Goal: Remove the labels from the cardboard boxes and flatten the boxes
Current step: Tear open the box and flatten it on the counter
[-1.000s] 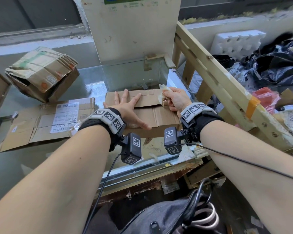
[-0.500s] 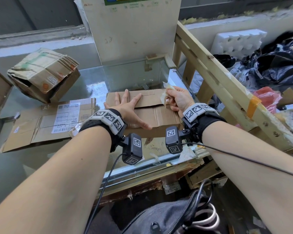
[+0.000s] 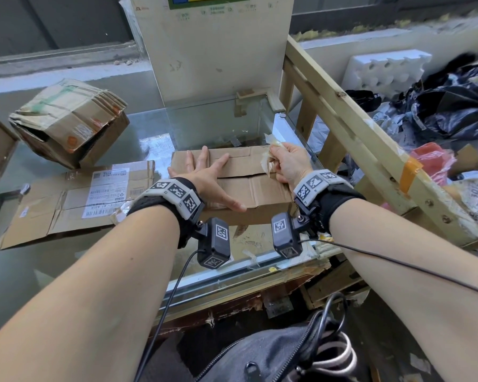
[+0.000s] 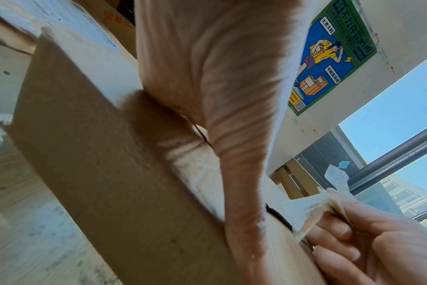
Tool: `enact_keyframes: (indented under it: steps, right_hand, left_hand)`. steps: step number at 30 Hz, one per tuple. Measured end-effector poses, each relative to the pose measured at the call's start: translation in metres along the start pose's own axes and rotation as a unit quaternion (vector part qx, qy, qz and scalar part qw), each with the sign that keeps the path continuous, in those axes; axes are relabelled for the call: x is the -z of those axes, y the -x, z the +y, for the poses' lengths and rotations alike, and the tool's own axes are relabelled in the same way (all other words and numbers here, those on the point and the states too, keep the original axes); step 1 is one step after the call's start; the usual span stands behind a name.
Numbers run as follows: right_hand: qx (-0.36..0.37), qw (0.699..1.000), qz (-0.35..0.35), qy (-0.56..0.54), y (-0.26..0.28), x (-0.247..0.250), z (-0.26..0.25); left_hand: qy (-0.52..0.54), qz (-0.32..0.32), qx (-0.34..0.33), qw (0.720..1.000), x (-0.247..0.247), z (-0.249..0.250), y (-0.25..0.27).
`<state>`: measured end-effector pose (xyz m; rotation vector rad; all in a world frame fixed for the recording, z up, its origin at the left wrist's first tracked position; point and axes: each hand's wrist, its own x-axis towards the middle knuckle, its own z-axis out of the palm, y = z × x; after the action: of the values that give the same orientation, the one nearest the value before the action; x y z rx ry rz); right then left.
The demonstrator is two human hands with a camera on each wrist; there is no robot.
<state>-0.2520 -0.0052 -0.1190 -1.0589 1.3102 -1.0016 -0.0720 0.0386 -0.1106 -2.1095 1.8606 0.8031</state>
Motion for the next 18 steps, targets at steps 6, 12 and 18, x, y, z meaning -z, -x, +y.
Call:
enact_keyframes:
  steps: [6, 12, 18]
  right_hand:
    - [0.132, 0.928, 0.052, 0.344, 0.001, 0.007, 0.006]
    - [0.202, 0.825, -0.091, 0.520, 0.006, 0.010, 0.001]
    - [0.190, 0.801, -0.112, 0.557, 0.010, 0.007, -0.001]
  left_hand:
    - [-0.003, 0.001, 0.000, 1.000, 0.000, 0.000, 0.000]
    - [-0.003, -0.001, 0.000, 1.000, 0.000, -0.001, -0.001]
    - [-0.002, -0.002, 0.002, 1.000, 0.001, 0.000, -0.001]
